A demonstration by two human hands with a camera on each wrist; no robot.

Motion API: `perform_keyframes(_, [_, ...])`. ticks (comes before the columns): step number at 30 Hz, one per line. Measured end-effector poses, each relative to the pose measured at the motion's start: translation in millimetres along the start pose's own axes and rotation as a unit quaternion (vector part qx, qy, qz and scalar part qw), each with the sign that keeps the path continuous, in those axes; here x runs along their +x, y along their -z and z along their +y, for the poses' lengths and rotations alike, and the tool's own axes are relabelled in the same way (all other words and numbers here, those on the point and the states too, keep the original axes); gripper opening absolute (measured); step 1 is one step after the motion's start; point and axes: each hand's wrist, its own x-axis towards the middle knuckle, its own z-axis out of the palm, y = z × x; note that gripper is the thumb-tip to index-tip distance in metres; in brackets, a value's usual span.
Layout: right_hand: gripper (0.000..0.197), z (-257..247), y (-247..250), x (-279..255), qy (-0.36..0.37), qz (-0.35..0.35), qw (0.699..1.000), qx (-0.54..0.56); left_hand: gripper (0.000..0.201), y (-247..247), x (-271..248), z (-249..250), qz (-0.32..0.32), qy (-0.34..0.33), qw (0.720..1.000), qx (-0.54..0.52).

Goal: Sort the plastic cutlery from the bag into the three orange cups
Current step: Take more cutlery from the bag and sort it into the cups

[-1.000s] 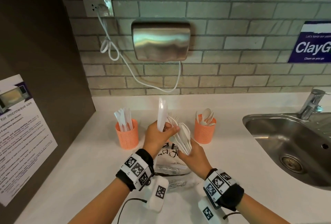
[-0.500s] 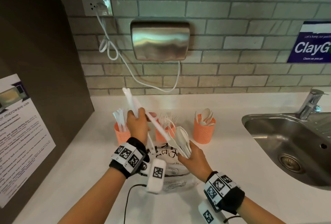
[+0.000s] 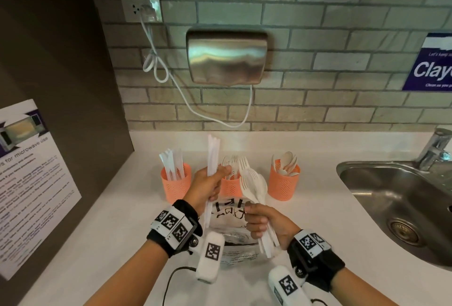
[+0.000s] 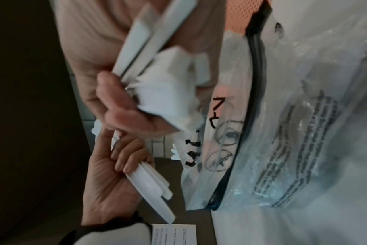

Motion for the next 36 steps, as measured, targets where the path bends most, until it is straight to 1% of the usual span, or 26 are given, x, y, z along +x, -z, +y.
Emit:
perform_keyframes(2, [0.034,0,-1,0,-0.013,-0.046,0.999,0.023,0.012,-7,-1,1,-0.010,-0.016,0.999,0.028])
perform_keyframes(5, [0.029,0,-1,0,-0.033,-0.095,0.992,0.070,0.005,-15,1,1,0.003,-0.037,0.997,0.061])
perform_keyframes(7, [0.031,0,0,0,-0.044,-0.110,0.988,0.096,0.004,-19,2,0,0.013,-0.056,0.995,0.079])
perform_keyframes(10, [0.034,1,2,1,-0.049,-0.114,0.988,0.092,0.004,-22,6,-5,0.026,-0.082,0.990,0.115])
perform_keyframes(12, [0.036,0,2,1,-0.050,-0.112,0.989,0.078,0.012,-22,9,-8,0.023,-0.084,0.986,0.140])
perform_keyframes(15, [0.042,1,1,1,-0.049,-0.086,0.994,0.050,0.020,-21,11,-10,0.017,-0.065,0.985,0.159])
perform_keyframes(18, [0.044,0,-1,3,-0.034,-0.064,0.995,0.063,0.011,-25,8,-9,0.021,-0.046,0.986,0.159])
perform_keyframes(20, [0.035,-2,-3,4,-0.022,-0.045,0.997,0.059,0.005,-29,5,-9,0.039,-0.038,0.990,0.131])
perform_keyframes(21, [0.029,-4,-5,3,-0.016,-0.033,0.998,0.043,0.006,-30,3,-8,0.049,-0.037,0.992,0.112])
perform_keyframes(25, [0.030,-7,-12,-1,0.026,0.051,0.998,-0.031,0.015,-35,-3,-7,0.080,-0.043,0.995,0.039])
perform_keyframes(28, [0.025,-4,-14,0,0.053,0.093,0.993,-0.056,0.009,-39,-5,-11,0.097,-0.047,0.994,-0.005])
perform_keyframes(31, [0.026,-2,-17,2,0.060,0.109,0.991,-0.044,0.014,-42,-7,-18,0.080,-0.056,0.995,0.032])
perform_keyframes(34, [0.030,-3,-17,3,0.053,0.113,0.992,-0.019,0.007,-45,-9,-24,0.054,-0.046,0.994,0.081])
perform_keyframes(35, [0.030,-4,-18,3,0.048,0.112,0.992,-0.016,0.007,-45,-9,-25,0.053,-0.043,0.994,0.086])
perform_keyframes(36, [0.030,-4,-18,3,0.041,0.109,0.993,-0.016,0.012,-44,-8,-26,0.058,-0.043,0.994,0.084])
